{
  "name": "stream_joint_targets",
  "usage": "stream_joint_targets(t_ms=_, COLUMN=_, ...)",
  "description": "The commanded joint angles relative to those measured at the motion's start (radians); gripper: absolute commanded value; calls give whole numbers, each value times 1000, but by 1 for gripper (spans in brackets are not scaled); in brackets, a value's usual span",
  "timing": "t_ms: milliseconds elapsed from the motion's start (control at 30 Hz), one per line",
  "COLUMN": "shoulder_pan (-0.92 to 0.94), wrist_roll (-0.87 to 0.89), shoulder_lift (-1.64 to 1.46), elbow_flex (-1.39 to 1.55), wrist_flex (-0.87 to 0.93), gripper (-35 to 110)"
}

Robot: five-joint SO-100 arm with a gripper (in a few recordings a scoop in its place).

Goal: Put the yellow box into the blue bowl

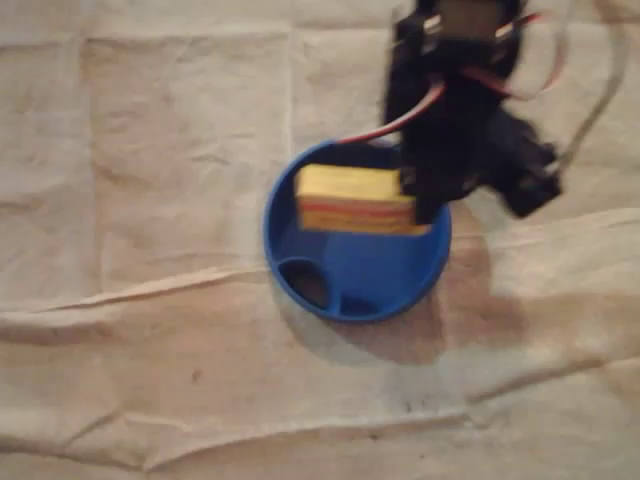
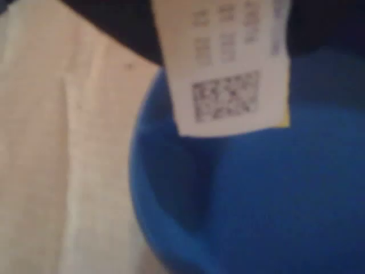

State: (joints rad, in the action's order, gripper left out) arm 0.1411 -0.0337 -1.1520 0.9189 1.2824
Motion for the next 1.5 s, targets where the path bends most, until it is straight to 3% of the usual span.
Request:
stream_joint_targets(t_ms=0, shoulder_pan=9, wrist_roll=-54, shoulder_lift=-37, elbow_flex=-60, wrist_flex=-67, gripper=0)
stream_joint_targets(t_ms=533, shoulder_pan=49, wrist_roll=-72, shoulder_lift=35, elbow_flex=-57, wrist_flex=-61, gripper=1)
stream_joint_targets(t_ms=900, shoulder_pan=51, wrist_roll=-72, shoulder_lift=20, elbow_flex=-58, wrist_flex=-60, gripper=26)
stream_joint_targets(t_ms=1100, shoulder_pan=54, wrist_roll=-74, shoulder_lift=-6, elbow_flex=-55, wrist_flex=-57, gripper=20)
stream_joint_targets(t_ms=1367, shoulder_pan=43, wrist_roll=-74, shoulder_lift=-184, elbow_flex=-52, wrist_flex=29, gripper=-2)
stream_joint_targets(t_ms=1467, shoulder_pan=43, wrist_roll=-72, shoulder_lift=-239, elbow_flex=-58, wrist_flex=60, gripper=1)
